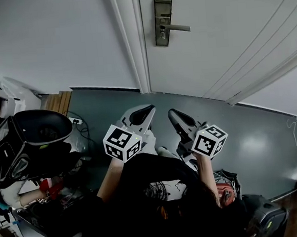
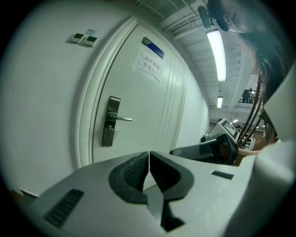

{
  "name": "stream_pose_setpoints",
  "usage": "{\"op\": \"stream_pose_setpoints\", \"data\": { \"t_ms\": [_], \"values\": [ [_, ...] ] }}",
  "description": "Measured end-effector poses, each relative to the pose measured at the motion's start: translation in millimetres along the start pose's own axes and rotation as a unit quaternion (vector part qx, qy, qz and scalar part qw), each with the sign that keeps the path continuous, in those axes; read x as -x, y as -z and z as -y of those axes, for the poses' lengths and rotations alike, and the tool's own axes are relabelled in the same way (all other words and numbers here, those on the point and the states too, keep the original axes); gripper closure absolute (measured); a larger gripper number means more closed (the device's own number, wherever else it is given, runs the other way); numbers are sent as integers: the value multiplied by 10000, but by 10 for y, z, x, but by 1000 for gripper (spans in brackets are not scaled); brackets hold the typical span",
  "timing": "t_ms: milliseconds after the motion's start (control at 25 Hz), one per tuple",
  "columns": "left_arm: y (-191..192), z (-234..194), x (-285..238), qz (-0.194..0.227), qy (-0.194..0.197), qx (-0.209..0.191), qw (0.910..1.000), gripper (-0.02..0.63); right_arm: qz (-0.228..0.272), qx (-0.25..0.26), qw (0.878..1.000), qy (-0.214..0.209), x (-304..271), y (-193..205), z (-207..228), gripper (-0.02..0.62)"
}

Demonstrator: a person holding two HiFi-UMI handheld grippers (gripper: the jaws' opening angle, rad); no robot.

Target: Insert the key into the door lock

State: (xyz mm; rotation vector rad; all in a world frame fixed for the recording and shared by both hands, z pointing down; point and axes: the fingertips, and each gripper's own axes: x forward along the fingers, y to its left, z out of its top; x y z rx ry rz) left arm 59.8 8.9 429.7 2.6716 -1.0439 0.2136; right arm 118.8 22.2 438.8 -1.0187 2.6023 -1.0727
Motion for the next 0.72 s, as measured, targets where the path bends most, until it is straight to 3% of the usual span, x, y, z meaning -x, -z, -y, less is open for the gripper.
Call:
{"op": "stream_pose_setpoints", "data": {
  "t_ms": [720],
  "values": [
    [74, 39, -147, -134, 114, 25, 9998, 594, -154, -54, 9999, 45, -11, 46, 119, 581]
  ]
}}
